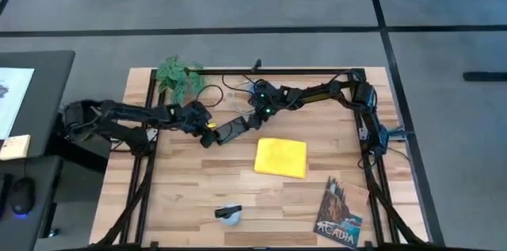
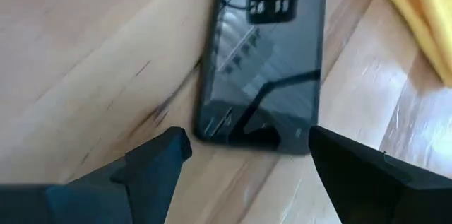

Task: Apply microfiber cloth
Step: Spray the front of the cellphone using the cleaning bottle

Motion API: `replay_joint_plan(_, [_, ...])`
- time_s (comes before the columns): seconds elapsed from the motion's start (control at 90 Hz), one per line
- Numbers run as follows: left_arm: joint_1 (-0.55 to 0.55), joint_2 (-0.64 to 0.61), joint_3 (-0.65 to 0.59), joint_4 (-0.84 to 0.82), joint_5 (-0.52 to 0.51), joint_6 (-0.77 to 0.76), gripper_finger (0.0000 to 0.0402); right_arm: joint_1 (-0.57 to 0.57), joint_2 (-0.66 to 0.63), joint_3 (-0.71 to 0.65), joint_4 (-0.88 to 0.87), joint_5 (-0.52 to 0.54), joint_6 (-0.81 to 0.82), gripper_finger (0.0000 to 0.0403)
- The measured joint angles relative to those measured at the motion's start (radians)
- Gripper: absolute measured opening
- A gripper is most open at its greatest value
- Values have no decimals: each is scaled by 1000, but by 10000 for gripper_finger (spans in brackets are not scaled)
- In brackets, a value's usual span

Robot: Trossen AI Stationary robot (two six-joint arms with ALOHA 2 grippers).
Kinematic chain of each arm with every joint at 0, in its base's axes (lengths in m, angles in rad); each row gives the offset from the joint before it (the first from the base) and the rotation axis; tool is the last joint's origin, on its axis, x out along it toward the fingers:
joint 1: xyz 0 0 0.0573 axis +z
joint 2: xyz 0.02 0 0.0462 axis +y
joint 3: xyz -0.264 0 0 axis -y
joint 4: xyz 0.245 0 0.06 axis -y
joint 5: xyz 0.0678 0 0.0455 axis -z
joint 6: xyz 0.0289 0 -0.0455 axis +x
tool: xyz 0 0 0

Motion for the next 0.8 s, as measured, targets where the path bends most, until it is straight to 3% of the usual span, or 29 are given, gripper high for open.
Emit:
replay_joint_plan(0.333, [-62, 134, 2, 224, -116, -29, 287, 14, 0, 0, -1, 0, 35, 244])
replay_joint_plan(0.511, [-69, 136, 2, 293, -158, -18, 287, 16, 0, 0, -1, 0, 36, 244])
replay_joint_plan(0.656, [-68, 26, 75, 54, -178, 36, 287, 8, 0, 0, -8, -1, 37, 244])
replay_joint_plan(0.8, [-71, -86, 183, -326, -194, 100, 287, 5, 0, 0, -8, -4, 34, 244])
